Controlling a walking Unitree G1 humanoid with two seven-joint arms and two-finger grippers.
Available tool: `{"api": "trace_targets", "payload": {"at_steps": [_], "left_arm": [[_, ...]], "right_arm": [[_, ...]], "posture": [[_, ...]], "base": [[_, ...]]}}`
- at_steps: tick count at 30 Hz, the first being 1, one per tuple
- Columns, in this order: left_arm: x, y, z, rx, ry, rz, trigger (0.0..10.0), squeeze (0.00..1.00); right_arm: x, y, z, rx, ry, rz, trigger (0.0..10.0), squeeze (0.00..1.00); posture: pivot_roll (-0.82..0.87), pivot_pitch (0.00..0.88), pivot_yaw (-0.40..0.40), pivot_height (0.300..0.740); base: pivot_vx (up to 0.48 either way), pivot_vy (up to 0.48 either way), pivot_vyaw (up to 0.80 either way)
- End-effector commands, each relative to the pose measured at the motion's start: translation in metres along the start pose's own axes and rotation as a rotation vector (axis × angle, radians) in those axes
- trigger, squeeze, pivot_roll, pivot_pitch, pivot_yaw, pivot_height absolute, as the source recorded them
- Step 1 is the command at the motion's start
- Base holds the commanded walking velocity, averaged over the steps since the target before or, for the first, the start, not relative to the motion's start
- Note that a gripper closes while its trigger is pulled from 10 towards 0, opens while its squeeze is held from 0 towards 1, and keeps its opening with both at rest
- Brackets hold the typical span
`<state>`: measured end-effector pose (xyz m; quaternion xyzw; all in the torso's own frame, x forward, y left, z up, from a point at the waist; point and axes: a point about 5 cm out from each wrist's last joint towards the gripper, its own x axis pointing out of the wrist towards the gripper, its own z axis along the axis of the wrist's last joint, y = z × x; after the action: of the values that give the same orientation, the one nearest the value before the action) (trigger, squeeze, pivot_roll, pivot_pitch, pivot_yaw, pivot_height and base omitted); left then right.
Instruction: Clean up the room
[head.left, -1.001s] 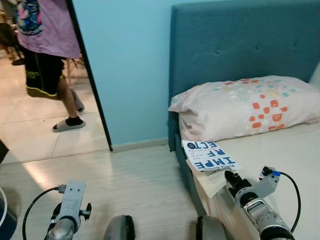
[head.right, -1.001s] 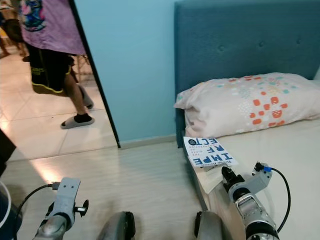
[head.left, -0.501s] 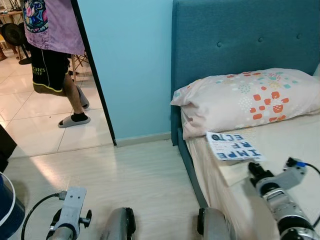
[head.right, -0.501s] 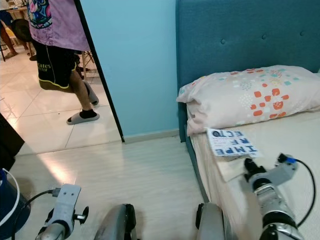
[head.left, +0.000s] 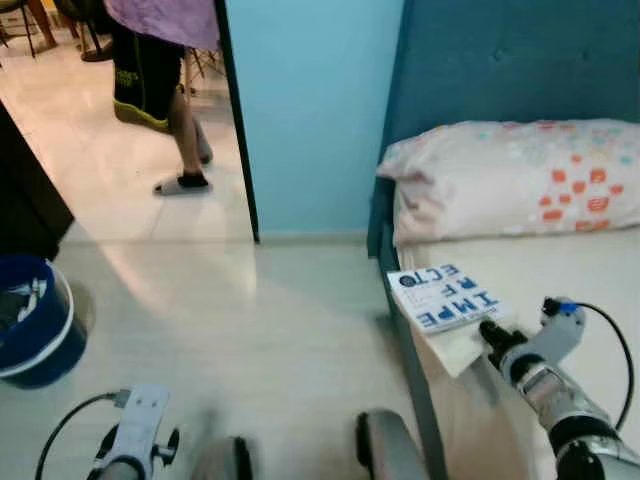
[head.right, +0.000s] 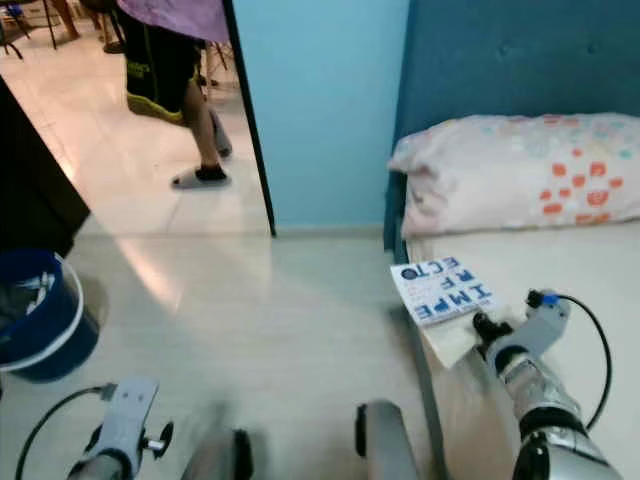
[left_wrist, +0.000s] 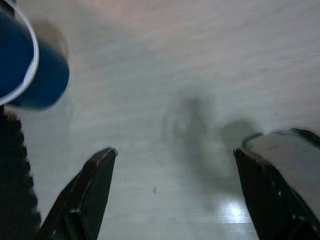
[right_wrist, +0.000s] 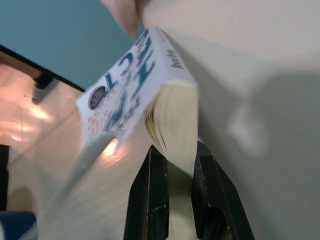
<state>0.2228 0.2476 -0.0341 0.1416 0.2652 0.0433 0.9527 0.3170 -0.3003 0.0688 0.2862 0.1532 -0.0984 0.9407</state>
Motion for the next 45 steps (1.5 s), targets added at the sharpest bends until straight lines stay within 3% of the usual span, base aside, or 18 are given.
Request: {"api": "trace_targets", "payload": {"at_steps": [1,15,20,22,24,28,30,33,34,37,41,45], "left_arm": [[-0.002,0.003,-0.005,0.001,0.017,0.005,10.0,0.0],[-0.005,0.006,-0.008,0.009,0.01,0.003,10.0,0.0],[-0.005,0.008,-0.007,0.014,0.005,0.003,10.0,0.0],[-0.005,0.009,-0.006,0.02,0.002,0.001,10.0,0.0],[-0.005,0.01,-0.006,0.023,0.002,0.0,10.0,0.0],[-0.005,0.011,-0.007,0.025,0.004,0.002,10.0,0.0],[-0.006,0.011,-0.009,0.028,0.009,0.0,10.0,0.0],[-0.007,0.011,-0.011,0.03,0.014,-0.003,10.0,0.0],[-0.009,0.011,-0.014,0.033,0.02,-0.007,10.0,0.0],[-0.01,0.01,-0.016,0.035,0.025,-0.01,10.0,0.0],[-0.015,0.012,-0.023,0.053,0.035,-0.022,10.0,0.0],[-0.018,0.017,-0.026,0.059,0.038,-0.02,10.0,0.0]], "right_arm": [[0.0,-0.001,-0.006,-0.01,0.026,-0.021,10.0,0.0],[0.004,0.005,0.017,-0.011,-0.06,-0.027,10.0,0.0],[0.007,0.019,0.029,0.002,-0.093,0.073,10.0,0.0],[0.009,0.04,0.052,0.03,-0.159,0.239,10.0,0.0],[0.008,0.046,0.065,0.048,-0.199,0.291,10.0,0.0],[0.003,0.035,0.082,0.065,-0.255,0.238,10.0,0.0],[-0.005,0.012,0.089,0.09,-0.292,0.136,10.0,0.0],[-0.009,-0.001,0.085,0.105,-0.294,0.074,10.0,0.0],[-0.013,-0.014,0.077,0.137,-0.288,0.026,10.0,0.0],[-0.016,-0.023,0.071,0.158,-0.284,-0.001,10.0,0.0],[-0.024,-0.047,0.039,0.23,-0.242,-0.107,10.0,0.0],[-0.029,-0.058,0.03,0.257,-0.24,-0.178,10.0,0.0]], "posture": [[0.12,0.207,0.013,0.551],[0.13,0.231,0.017,0.551],[0.14,0.234,0.022,0.551],[0.14,0.233,0.024,0.551],[0.14,0.233,0.024,0.551],[0.14,0.23,0.02,0.551],[0.14,0.232,0.02,0.551],[0.13,0.234,0.024,0.551],[0.14,0.237,0.03,0.551],[0.14,0.237,0.03,0.551],[0.17,0.262,0.047,0.551],[0.17,0.267,0.048,0.551]], "base": [[0.0,0.0,0.0],[0.0,0.0,0.0],[0.0,0.0,0.0],[0.0,0.0,0.0],[0.0,0.0,0.0],[0.0,0.0,0.0],[0.0,0.0,0.0],[0.0,0.0,0.0],[0.0,0.0,0.0],[0.0,0.0,0.0],[0.0,0.0,0.0],[0.0,0.0,0.0]]}}
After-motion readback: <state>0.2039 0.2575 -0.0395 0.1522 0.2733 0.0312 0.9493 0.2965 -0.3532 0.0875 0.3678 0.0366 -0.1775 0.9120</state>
